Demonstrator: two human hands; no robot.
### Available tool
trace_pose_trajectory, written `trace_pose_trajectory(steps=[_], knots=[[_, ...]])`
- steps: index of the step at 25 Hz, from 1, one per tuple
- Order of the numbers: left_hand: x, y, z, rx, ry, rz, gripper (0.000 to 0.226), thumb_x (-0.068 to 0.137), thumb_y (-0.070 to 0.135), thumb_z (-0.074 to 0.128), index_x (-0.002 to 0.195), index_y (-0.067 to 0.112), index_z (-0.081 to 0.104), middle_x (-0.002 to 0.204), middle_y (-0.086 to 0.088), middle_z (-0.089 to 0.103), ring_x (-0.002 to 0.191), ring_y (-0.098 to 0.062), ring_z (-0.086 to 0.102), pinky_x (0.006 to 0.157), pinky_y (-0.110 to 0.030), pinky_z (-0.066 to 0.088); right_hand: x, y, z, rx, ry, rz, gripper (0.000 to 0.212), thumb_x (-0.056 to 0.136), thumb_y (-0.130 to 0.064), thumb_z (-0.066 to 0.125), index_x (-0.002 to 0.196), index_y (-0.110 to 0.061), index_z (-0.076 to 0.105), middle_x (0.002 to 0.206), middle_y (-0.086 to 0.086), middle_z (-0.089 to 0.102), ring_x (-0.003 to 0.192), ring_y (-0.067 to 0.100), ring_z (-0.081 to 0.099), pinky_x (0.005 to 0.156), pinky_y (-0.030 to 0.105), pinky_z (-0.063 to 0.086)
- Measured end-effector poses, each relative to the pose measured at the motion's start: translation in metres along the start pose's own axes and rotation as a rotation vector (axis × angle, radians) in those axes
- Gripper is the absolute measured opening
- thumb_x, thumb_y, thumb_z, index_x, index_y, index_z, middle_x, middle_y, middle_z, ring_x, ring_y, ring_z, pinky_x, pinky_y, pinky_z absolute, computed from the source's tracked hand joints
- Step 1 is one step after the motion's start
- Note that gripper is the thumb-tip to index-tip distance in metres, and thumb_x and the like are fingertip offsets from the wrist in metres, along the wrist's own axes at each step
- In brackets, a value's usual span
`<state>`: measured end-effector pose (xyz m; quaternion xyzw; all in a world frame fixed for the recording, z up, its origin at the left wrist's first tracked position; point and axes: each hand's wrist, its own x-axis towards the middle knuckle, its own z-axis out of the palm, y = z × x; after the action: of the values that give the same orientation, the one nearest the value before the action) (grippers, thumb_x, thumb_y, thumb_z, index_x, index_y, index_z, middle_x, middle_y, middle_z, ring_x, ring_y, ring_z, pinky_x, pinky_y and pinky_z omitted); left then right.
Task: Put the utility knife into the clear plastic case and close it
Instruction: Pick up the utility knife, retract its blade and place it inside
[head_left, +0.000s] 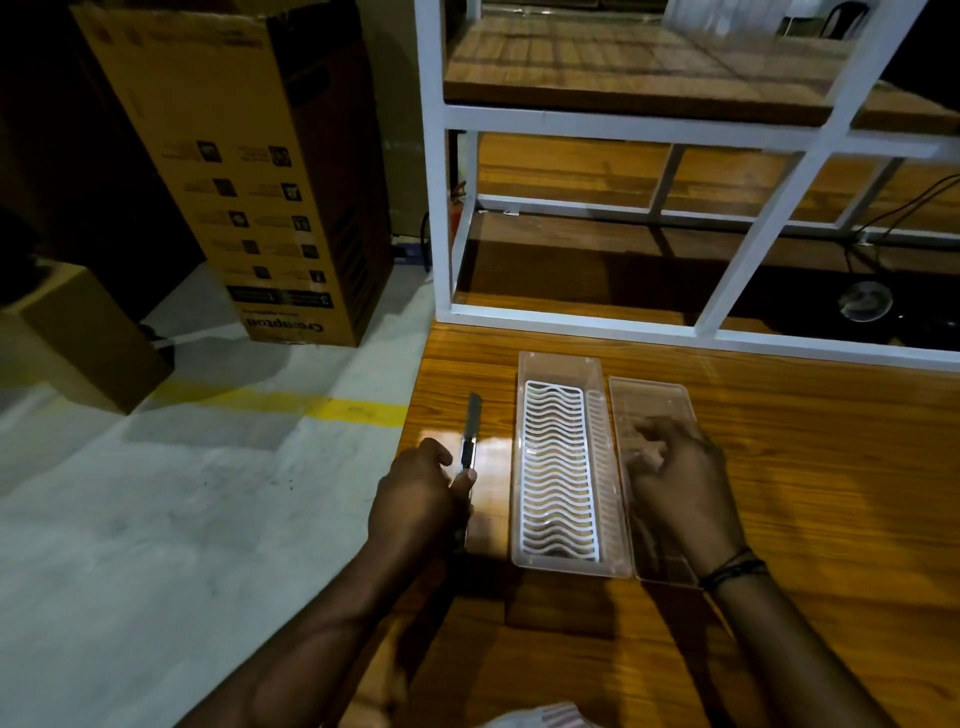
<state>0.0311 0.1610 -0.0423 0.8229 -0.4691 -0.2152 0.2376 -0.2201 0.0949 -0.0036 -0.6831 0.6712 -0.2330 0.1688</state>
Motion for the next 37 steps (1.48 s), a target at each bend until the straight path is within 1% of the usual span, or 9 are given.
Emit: trace_pose_trajectory(steps=[6,10,13,20,25,28,31,34,37], knots=[[-0.006,0.001,0.003,0.277,-0.066,-0.034,0.064,0.087,0.069,0.064,0.116,0.012,0.064,0.116,-0.01,0.07,0.106,-0.03,0.068,0.073,-0.031,0.043,-0.011,-0.039,0.023,0.048,-0.054,-0.175,0.036,0.085,-0.016,0.064,0.121,-0.02,0.067,0.127,0.006,0.061,0.127,0.031,0.045,0.104,0.037,0.038],[-0.006,0.016,0.002,0.333,-0.109,-0.095,0.056,0.094,0.059,0.063,0.128,0.014,0.063,0.131,-0.009,0.067,0.12,-0.029,0.065,0.087,-0.032,0.05,-0.018,-0.045,0.033,0.045,-0.099,-0.227,0.035,0.085,-0.018,0.064,0.119,-0.022,0.068,0.124,0.004,0.061,0.126,0.028,0.046,0.103,0.034,0.037],[-0.005,0.021,-0.002,0.292,-0.134,-0.135,0.052,0.096,0.054,0.064,0.128,0.014,0.065,0.133,-0.009,0.068,0.122,-0.029,0.065,0.087,-0.032,0.05,-0.021,-0.043,0.035,0.043,-0.105,-0.229,0.034,0.084,-0.018,0.063,0.117,-0.024,0.068,0.123,0.002,0.061,0.124,0.026,0.045,0.096,0.03,0.036],[-0.003,0.021,-0.005,0.187,-0.137,-0.147,0.045,0.09,0.052,0.071,0.114,0.014,0.071,0.118,-0.007,0.073,0.112,-0.028,0.07,0.079,-0.028,0.047,-0.026,-0.044,0.035,0.147,-0.128,-0.225,0.029,0.086,-0.015,0.064,0.113,-0.025,0.07,0.118,-0.002,0.061,0.124,0.023,0.047,0.095,0.025,0.034],[-0.002,0.013,-0.003,-0.142,-0.193,-0.157,0.036,0.086,0.045,0.079,0.067,0.016,0.071,0.071,-0.004,0.077,0.057,-0.009,0.068,0.053,-0.021,0.045,-0.026,-0.047,0.035,0.272,-0.109,-0.231,0.027,0.086,-0.01,0.066,0.11,-0.021,0.071,0.112,-0.004,0.065,0.108,0.017,0.059,0.093,0.032,0.05],[-0.007,0.019,-0.008,-0.346,-0.189,-0.146,0.035,0.085,0.045,0.081,0.073,0.013,0.072,0.073,-0.006,0.078,0.058,-0.016,0.07,0.054,-0.024,0.053,-0.022,-0.049,0.035,0.44,-0.1,-0.158,0.022,0.088,-0.007,0.065,0.104,-0.018,0.074,0.103,-0.004,0.072,0.092,0.009,0.065,0.078,0.017,0.049],[-0.011,0.028,-0.015,-0.526,-0.175,-0.089,0.042,0.089,0.042,0.079,0.085,0.0,0.074,0.083,-0.018,0.08,0.07,-0.03,0.075,0.056,-0.026,0.054,-0.015,-0.055,0.032,0.669,-0.195,0.004,0.016,0.09,-0.01,0.067,0.101,-0.019,0.074,0.098,-0.002,0.075,0.088,0.011,0.07,0.071,0.017,0.051],[-0.015,0.039,-0.02,-0.623,-0.172,-0.017,0.036,0.091,0.038,0.078,0.09,0.002,0.073,0.085,-0.017,0.079,0.068,-0.019,0.069,0.044,-0.015,0.046,-0.01,-0.066,0.026,0.869,-0.266,0.112,0.011,0.093,-0.014,0.063,0.097,-0.017,0.073,0.09,0.008,0.077,0.076,0.018,0.07,0.054,0.023,0.048],[-0.021,0.052,-0.016,-0.666,-0.223,0.056,0.03,0.087,0.038,0.081,0.082,0.011,0.071,0.066,0.002,0.072,0.054,-0.004,0.063,0.043,-0.014,0.041,-0.003,-0.071,0.023,0.944,-0.29,0.147,0.018,0.096,-0.026,0.062,0.1,-0.014,0.075,0.091,0.009,0.076,0.074,0.019,0.069,0.05,0.026,0.047]])
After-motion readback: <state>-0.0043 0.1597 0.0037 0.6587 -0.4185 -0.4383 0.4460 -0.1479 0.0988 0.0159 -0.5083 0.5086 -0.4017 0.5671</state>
